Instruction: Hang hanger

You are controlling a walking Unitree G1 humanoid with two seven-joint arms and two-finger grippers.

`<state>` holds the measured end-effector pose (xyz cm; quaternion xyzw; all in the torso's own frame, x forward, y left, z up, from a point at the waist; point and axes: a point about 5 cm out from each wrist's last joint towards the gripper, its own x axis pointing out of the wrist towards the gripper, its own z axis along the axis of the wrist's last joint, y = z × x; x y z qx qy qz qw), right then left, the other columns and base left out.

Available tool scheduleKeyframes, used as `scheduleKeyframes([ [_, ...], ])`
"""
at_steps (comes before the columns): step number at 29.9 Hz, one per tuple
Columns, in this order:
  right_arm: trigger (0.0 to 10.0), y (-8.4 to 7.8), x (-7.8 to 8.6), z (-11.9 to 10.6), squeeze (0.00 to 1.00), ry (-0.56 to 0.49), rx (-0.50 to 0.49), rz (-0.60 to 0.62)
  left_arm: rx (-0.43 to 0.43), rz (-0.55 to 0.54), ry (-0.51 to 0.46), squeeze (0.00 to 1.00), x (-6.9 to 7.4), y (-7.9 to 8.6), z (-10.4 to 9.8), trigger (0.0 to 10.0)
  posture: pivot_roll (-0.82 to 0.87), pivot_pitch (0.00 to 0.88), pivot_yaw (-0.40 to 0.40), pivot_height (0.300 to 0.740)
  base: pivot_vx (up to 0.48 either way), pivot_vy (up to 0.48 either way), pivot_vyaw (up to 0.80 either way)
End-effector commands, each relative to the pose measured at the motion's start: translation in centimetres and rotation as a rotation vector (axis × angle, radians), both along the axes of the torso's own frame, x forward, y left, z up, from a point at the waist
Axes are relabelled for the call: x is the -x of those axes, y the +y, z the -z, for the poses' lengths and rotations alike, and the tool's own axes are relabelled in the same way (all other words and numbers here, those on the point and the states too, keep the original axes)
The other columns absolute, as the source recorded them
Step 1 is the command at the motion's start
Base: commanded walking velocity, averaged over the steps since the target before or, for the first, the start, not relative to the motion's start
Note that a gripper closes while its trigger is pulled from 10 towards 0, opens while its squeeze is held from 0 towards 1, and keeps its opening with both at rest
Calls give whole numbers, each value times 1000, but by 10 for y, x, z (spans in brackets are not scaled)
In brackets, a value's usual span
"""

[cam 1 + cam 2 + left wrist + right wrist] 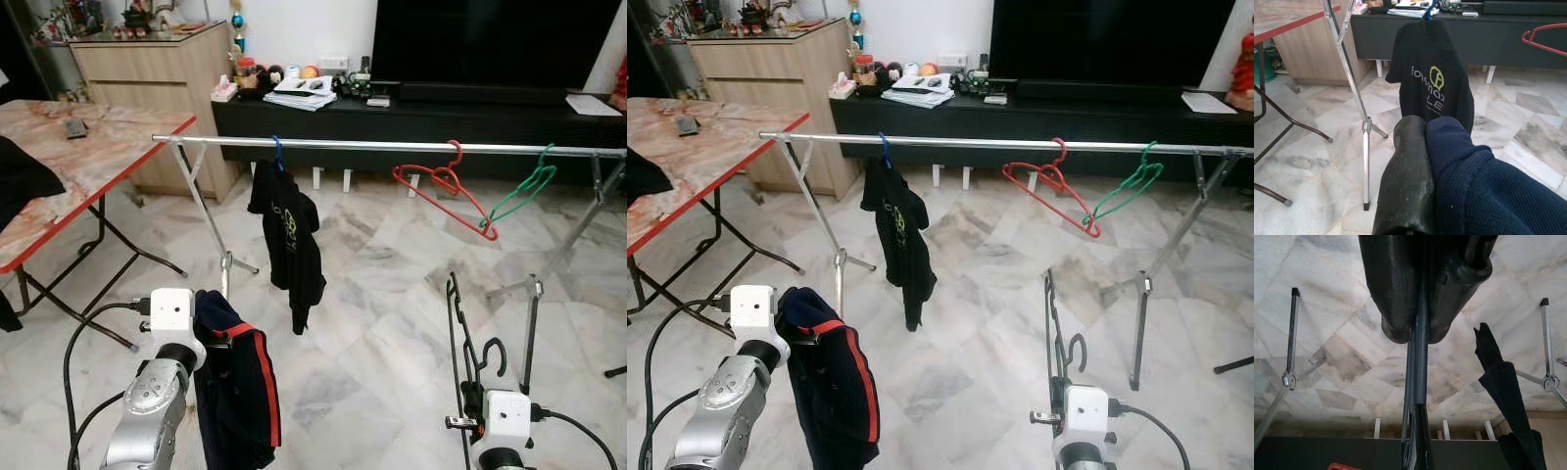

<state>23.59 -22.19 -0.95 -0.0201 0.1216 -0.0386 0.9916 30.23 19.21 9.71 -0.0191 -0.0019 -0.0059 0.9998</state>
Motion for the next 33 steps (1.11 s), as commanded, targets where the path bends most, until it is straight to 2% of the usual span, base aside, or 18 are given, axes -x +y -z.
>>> scheduleKeyframes([
  [1,10000,5,1,4,0,26,-7,-21,-20,-11,-31,0,-4,2,-7,10000,-28,0,49,740,0,0,0],
  [6,10000,1,2,9,0,74,-7,-16,-3,-42,-42,0,-6,5,-7,10000,-88,0,40,740,0,0,0],
  [13,10000,-1,-8,0,0,32,-15,14,-10,-28,-32,0,-12,6,-6,10000,-139,0,74,740,0,0,0],
  [18,10000,0,-7,2,0,40,-19,18,-20,-23,-46,0,-12,6,-9,10000,-120,0,73,740,0,0,0],
  [24,10000,9,4,8,0,46,-35,-14,-12,-26,-29,0,1,12,-3,10000,-113,0,79,740,0,0,0],
  [28,10000,12,8,10,0,42,-35,-22,-11,-23,-10,0,1,13,1,10000,-108,0,79,740,0,0,0],
  [33,10000,16,13,10,0,30,-54,-31,-37,-10,-16,0,2,13,-5,10000,-63,22,72,740,0,253,0],
])
